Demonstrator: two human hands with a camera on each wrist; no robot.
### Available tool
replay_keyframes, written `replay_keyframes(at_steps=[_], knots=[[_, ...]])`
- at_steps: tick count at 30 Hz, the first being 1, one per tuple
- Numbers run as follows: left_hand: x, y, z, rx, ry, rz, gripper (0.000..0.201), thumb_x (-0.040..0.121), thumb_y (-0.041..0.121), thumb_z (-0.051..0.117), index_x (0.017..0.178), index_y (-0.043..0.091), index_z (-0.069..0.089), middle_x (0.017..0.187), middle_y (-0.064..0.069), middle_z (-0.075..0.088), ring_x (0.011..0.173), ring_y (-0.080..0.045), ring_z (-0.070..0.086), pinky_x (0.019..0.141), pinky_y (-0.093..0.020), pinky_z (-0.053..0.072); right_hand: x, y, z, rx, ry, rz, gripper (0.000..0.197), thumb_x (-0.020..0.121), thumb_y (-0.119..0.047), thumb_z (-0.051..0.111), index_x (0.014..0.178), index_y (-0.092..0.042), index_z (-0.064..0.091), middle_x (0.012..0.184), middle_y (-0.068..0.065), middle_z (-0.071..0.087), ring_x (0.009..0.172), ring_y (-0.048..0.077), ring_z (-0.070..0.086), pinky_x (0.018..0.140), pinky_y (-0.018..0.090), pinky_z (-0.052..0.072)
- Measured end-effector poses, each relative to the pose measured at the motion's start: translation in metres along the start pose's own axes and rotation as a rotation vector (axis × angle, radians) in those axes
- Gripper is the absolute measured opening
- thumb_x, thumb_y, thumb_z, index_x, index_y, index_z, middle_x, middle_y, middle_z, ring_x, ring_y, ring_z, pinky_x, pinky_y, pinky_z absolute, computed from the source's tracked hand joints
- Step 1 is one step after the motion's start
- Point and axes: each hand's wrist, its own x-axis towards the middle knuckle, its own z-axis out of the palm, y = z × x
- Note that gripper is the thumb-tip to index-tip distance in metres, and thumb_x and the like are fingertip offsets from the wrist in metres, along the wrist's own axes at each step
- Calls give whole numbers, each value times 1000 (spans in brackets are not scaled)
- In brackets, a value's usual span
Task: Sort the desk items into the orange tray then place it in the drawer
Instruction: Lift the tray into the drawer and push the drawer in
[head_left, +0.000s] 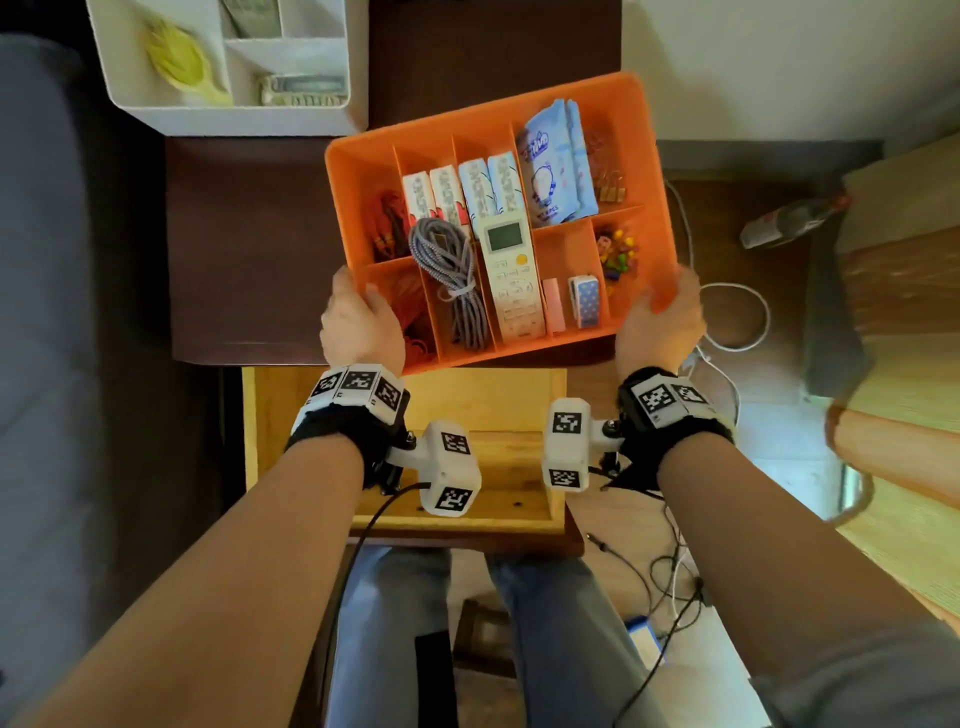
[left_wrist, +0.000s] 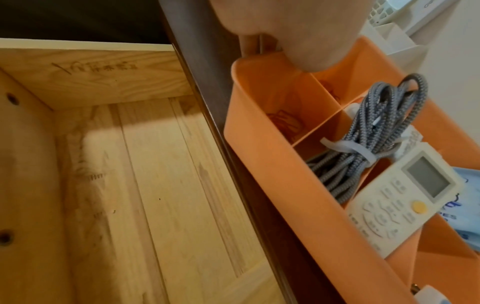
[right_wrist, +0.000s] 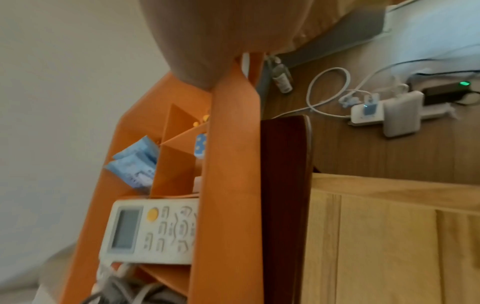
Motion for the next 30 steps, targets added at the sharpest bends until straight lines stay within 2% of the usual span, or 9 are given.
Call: replay_keyframes(at_steps=[4,8,13,16,19,22,26,28,30], knots=[[-4,-3,1,70,-98,-49,30,98,17,36,126,8,40,122,-21,57,113,-42,53,92,-47,42,-2,-2,0,-13,50,97,41,88,1,43,125,-11,55,122,13,61,115,28,55,92,28,38],[-5,-8,-1,94,-113,-59,27,99,19,36,119,3,44,121,-23,56,114,-42,51,92,-47,41,-6,-7,-1,-52,61,201,43,85,5,40,124,-7,53,126,15,57,117,29,52,91,30,39],[-7,-25,-10,108,-86,-70,26,98,15,37,118,1,45,118,-24,58,112,-42,53,90,-46,42,-23,2,-4,-46,-18,214,37,80,5,45,115,-4,55,118,15,62,107,29,59,69,23,39],[-13,-44,-14,123,-82,-86,25,98,13,37,117,0,46,116,-25,59,111,-42,53,88,-46,42,-40,11,-3,-57,-73,208,38,79,4,46,113,-6,59,111,14,66,101,30,62,72,25,41],[-25,-64,-20,111,-85,-93,26,98,13,36,118,1,46,114,-25,60,110,-42,54,87,-46,44,-63,17,-6,-44,-61,221,36,81,4,43,107,-6,66,105,16,68,99,32,61,78,29,43],[-33,-85,-28,102,-86,-72,27,98,15,36,120,3,47,114,-24,60,110,-42,55,87,-46,45,-93,30,-10,-46,-27,254,41,79,7,40,106,-6,68,103,16,68,97,33,61,81,35,47],[-40,-115,-40,89,-77,1,28,98,16,37,122,4,47,113,-23,61,107,-41,57,86,-45,46,-135,51,-7,4,75,285,42,74,10,38,99,-3,70,95,22,67,89,37,62,80,40,52],[-46,-128,-45,74,-76,28,26,99,15,37,119,4,48,110,-23,62,105,-41,58,85,-45,47,-154,58,-7,31,113,300,40,74,10,38,96,-1,69,89,18,65,86,35,61,81,42,52],[-54,-139,-50,69,-78,42,24,99,15,36,116,3,48,109,-23,62,104,-41,58,82,-44,47,-169,65,-9,57,136,311,38,75,12,38,95,2,68,83,13,59,81,29,57,79,38,48]])
